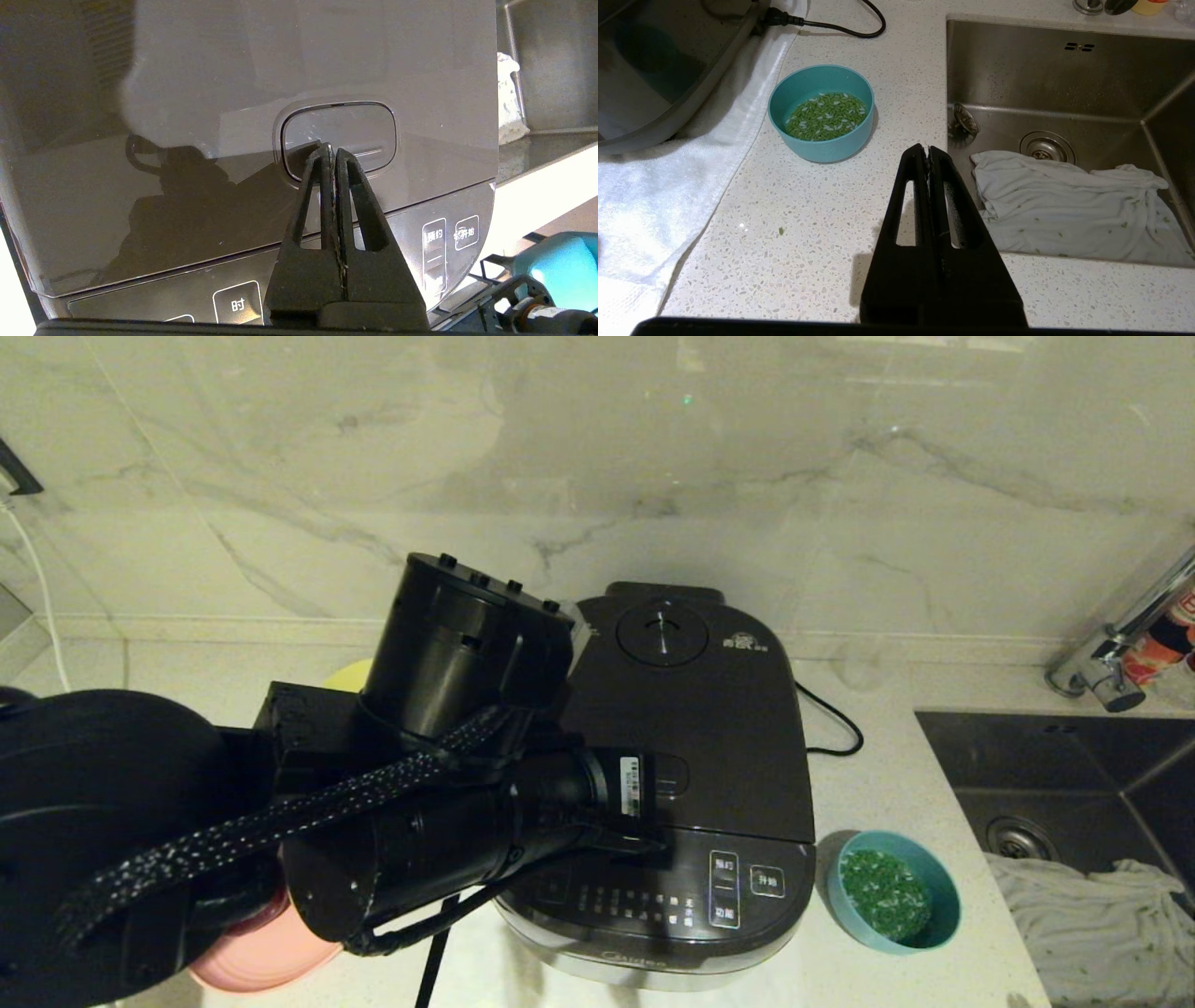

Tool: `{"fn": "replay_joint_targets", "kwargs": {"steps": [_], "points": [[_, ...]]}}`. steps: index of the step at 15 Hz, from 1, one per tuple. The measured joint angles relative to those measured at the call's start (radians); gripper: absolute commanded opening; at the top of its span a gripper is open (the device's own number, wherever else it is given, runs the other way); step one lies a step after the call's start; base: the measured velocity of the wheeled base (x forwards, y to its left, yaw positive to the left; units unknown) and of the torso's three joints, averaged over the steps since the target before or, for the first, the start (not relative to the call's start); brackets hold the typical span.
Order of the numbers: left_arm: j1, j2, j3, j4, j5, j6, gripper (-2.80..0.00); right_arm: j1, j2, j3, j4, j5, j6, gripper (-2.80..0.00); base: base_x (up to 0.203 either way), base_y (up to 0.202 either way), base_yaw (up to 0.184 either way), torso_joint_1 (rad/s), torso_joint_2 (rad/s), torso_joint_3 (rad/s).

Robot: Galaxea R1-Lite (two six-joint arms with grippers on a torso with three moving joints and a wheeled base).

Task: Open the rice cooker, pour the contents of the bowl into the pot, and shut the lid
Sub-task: Open the rice cooker

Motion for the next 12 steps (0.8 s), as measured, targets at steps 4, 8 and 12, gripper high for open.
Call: {"fn": "replay_joint_targets", "kwargs": {"steps": [4,8,12], "points": [[0.000,0.005,0.013,-0.030,0.002,0.002,-2.80,0.000,0.000,0.000,0.000,0.000,0.000,-2.80,0.000,0.000,0.000,0.000,0.00,0.000],[0.002,0.019,0.024,-0.114,0.030,0.005,-2.80,0.000,0.000,0.000,0.000,0.000,0.000,-2.80,0.000,0.000,0.000,0.000,0.00,0.000],[0.002,0.032,0.024,-0.127,0.032,0.007,-2.80,0.000,0.000,0.000,0.000,0.000,0.000,-2.80,0.000,0.000,0.000,0.000,0.00,0.000]]}}
